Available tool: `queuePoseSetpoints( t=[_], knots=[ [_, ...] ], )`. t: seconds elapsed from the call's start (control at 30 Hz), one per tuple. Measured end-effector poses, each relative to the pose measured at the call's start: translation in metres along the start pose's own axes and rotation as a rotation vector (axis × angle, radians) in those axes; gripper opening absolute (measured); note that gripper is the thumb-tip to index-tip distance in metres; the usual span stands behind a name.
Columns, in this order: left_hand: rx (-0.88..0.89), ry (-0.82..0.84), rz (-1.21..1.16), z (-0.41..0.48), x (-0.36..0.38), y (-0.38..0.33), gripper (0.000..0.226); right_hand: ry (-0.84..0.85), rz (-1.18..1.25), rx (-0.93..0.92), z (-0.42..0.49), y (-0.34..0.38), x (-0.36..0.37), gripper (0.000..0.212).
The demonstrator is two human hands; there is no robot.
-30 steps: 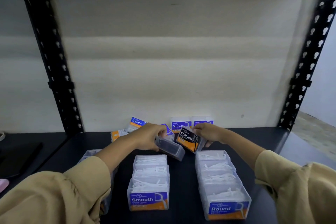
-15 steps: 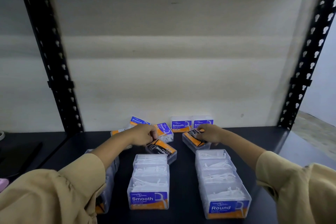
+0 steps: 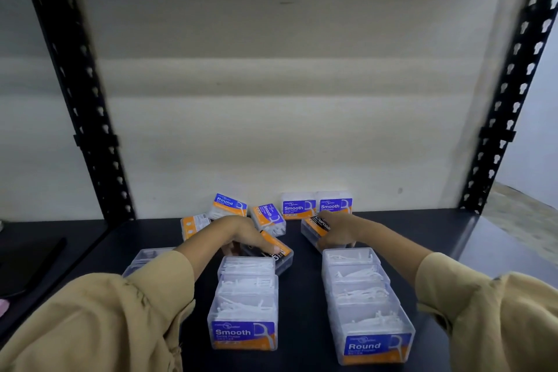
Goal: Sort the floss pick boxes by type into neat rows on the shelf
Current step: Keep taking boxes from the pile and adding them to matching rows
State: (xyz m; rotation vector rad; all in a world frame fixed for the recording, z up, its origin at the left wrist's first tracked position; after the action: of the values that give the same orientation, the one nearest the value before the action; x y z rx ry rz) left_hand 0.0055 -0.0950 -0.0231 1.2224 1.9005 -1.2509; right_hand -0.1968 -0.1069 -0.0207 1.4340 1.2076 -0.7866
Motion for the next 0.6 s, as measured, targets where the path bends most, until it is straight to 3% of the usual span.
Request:
queuePoseSetpoints(
  t=[0.17, 0.33, 0.47, 0.53, 0.6],
  knots=[
    [-0.014, -0.021, -0.099, 0.002, 0.001, -0.003, 0.049, -0.028, 0.325, 0.067, 0.005, -0.01, -0.007, 0.038],
    [0.095, -0.157, -0.227, -0.002, -0.004, -0.027, 0.053, -0.051, 0.368, 0.155, 0.005, -0.026, -0.01, 0.037],
    [0.21, -0.28, -0.164, -0.006, -0.011, -0.048, 0.041, -0.008, 0.509, 0.154, 0.001, -0.029, -0.008, 0.031],
    [0.266, -0.341, -0.089, -0.006, -0.012, -0.055, 0.041, -0.039, 0.49, 0.136, 0.001, -0.028, -0.011, 0.03],
    [0.307, -0.384, -0.046, -0.005, -0.011, -0.059, 0.043, -0.173, 0.344, 0.084, 0.003, -0.028, -0.02, 0.021]
  ],
)
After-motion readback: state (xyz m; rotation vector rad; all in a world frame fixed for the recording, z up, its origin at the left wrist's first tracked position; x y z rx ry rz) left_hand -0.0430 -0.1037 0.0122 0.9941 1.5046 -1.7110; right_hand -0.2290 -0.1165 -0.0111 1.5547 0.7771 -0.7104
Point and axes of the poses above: each hand's wrist, its own z-axis towards the middle knuckle, its own x-axis out of the palm, y = z × x, the point moved 5 cm from there along z, towards the middle knuckle, and after that the axes turned 6 degrees about -y, right-handed, at the moved point
